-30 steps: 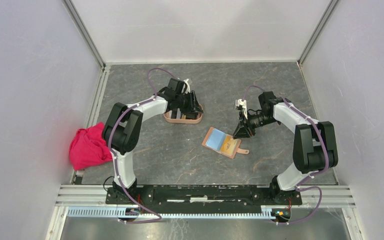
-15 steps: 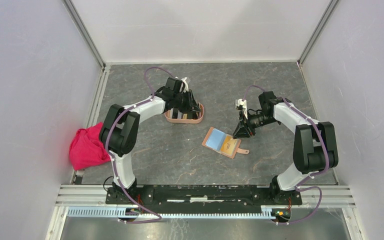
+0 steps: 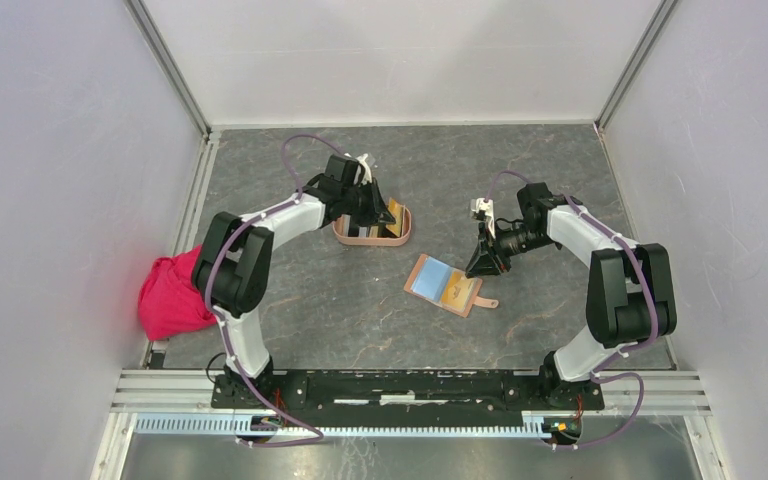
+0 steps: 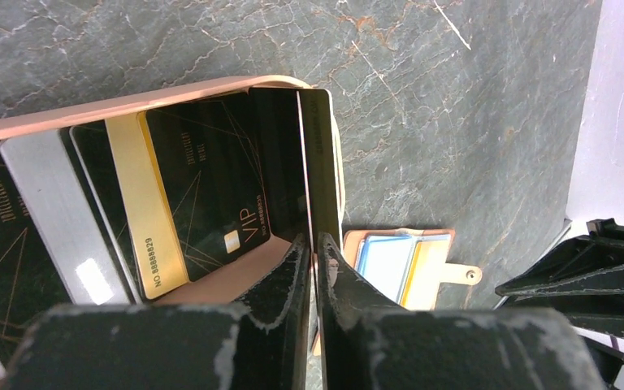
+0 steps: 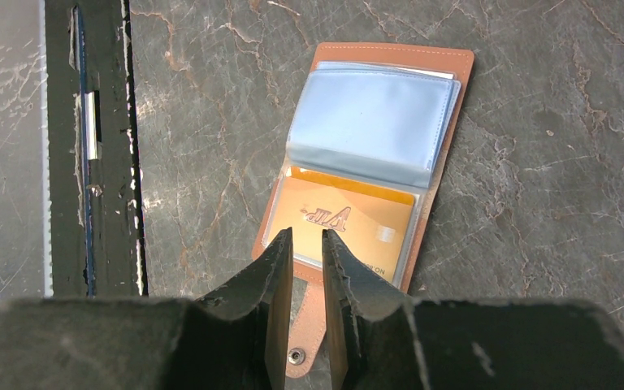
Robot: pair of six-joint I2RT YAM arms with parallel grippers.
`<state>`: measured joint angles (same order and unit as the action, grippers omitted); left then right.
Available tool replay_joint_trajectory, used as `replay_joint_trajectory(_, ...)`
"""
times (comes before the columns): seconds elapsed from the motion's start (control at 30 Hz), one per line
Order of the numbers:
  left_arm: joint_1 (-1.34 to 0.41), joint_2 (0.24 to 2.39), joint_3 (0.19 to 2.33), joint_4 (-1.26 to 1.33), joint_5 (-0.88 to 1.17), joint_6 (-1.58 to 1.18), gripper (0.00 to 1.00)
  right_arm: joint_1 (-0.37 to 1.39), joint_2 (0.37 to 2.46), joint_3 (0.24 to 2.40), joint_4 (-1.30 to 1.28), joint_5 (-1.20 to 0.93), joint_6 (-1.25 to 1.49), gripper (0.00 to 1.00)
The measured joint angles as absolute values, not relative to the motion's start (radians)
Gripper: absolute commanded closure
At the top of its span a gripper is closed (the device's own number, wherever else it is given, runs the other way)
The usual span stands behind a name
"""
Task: Put the credit cards into the card holder
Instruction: Pick up the credit card from the storage box.
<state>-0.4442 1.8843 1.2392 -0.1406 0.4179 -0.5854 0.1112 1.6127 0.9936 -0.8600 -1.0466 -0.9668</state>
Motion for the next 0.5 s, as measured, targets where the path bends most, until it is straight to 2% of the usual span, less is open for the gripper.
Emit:
replay_joint_trajectory(0.33,-0.413,1.766,1.176,-0.144,0.345,-0.527,0.88,0.111,1.610,0.994,-0.860,-1.046,-0.967,0.75)
replay_joint_trajectory(0.43,-0.405,1.701,1.141,-0.139,0.337,-0.493,0.91,0.111,1.600,0.994,-0.860,-1.046,-0.967,0.75)
replay_joint_trajectory(0.5,-0.405,1.644,1.105,-0.119,0.342,-0.473,0.97,0.111,1.590,0.993,-0.859,-1.046,-0.967,0.75)
